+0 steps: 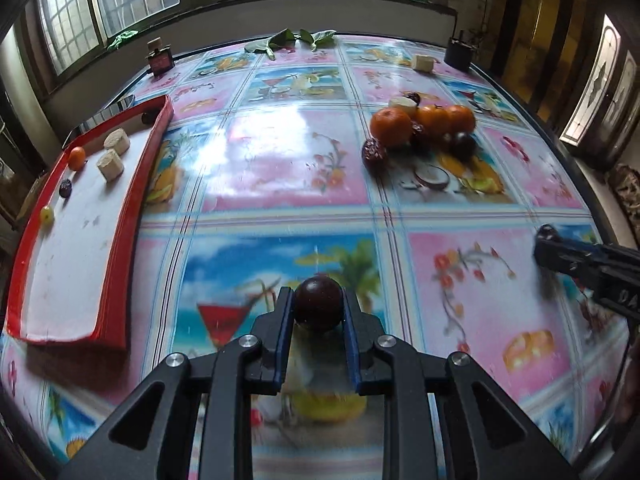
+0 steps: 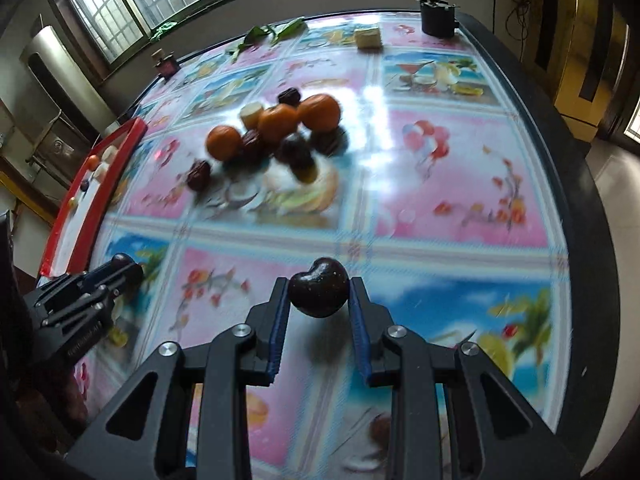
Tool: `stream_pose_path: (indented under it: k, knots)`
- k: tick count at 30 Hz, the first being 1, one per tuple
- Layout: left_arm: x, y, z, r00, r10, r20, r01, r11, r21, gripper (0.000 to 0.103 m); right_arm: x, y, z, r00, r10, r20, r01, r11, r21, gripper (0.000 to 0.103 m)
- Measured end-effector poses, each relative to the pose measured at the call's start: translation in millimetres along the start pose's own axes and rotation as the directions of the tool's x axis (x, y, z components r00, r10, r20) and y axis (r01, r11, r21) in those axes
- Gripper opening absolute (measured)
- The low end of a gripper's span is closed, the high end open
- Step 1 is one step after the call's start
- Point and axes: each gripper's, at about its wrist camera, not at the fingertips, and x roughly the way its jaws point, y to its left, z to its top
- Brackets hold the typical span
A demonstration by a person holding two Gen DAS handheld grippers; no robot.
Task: Organize fruits
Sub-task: 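Carry both dark plums over the red tray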
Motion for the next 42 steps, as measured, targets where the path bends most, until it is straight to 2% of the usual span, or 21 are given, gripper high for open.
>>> stream_pose_path:
  k: [8, 16, 25, 30, 36, 39, 42]
  knots:
    - [-25.9, 15.7, -3.0, 0.999, -0.003, 0.033, 0.004, 1.0, -0.02, 0.023, 1.4, 36.1, -11.4, 1.0, 0.0, -0.027, -0.001, 0.999, -0.034, 0.031]
    - [-46.2, 51.2, 1.4, 0.997, 0.01, 0.082, -0.005, 0.998, -0.07, 0.023, 1.8, 90.5, 2.5, 1.0, 0.02, -0.024, -0.023, 0.992, -0.123, 0.032]
    - [-57.9, 121.2, 8.0, 0.99, 0.081, 0.116, -0.059, 0.981, -0.183, 0.023, 18.1, 175.3, 29.0, 0.994, 0.099, -0.035, -0.104, 0.968, -0.229, 0.032]
    - [-57.1, 173.5, 18.2, 0.982, 0.151, 0.115, -0.117, 0.959, -0.259, 0.023, 37.7, 223.6, 47.3, 0.987, 0.15, -0.061, -0.161, 0.95, -0.269, 0.032]
    - [-41.9, 234.8, 36.2, 0.961, 0.257, 0.1, -0.212, 0.922, -0.325, 0.023, 71.5, 282.0, 75.0, 0.98, 0.188, -0.071, -0.201, 0.932, -0.301, 0.032]
    - [-23.0, 256.6, 44.2, 0.959, 0.274, 0.072, -0.231, 0.904, -0.361, 0.023, 91.3, 303.6, 86.1, 0.982, 0.178, -0.067, -0.19, 0.929, -0.316, 0.032]
    - [-5.6, 268.0, 50.1, 0.956, 0.291, 0.046, -0.253, 0.892, -0.375, 0.023, 115.8, 320.3, 94.6, 0.981, 0.168, -0.099, -0.19, 0.931, -0.312, 0.032]
